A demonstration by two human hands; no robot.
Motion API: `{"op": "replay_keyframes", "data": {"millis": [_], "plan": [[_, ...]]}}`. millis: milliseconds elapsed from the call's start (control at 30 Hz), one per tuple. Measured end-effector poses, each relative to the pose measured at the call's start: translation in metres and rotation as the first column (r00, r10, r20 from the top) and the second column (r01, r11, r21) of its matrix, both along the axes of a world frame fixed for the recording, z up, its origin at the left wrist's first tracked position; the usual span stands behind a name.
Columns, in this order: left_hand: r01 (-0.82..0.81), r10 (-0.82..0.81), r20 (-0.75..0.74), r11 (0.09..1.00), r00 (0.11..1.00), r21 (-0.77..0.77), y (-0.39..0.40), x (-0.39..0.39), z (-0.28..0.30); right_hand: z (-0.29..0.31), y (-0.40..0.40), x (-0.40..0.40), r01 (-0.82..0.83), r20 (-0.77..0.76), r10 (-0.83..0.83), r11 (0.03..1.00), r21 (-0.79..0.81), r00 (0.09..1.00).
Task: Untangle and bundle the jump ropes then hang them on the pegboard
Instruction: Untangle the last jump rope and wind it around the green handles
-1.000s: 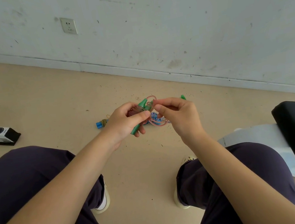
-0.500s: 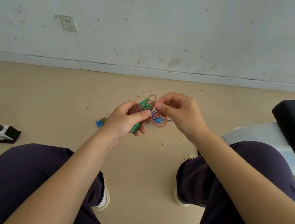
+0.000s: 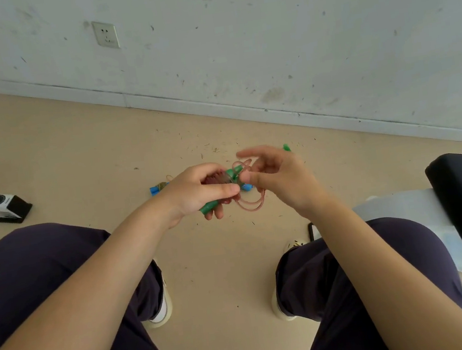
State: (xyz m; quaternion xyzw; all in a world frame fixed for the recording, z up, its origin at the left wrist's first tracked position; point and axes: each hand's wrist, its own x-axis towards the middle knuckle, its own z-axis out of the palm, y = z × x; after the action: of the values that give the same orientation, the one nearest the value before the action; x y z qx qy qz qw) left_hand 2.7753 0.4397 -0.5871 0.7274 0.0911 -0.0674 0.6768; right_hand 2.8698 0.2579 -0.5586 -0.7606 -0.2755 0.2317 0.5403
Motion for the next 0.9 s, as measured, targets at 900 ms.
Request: {"op": "replay_keyframes", "data": {"millis": [900], "plan": [[0.079,-0.082,-0.229,0.997,0.97,-0.023,0.003,-0.002,-0.01,-0.003,-0.012,0.023,0.272,-0.275,-0.229,0.953,0.131,0.934]]}}
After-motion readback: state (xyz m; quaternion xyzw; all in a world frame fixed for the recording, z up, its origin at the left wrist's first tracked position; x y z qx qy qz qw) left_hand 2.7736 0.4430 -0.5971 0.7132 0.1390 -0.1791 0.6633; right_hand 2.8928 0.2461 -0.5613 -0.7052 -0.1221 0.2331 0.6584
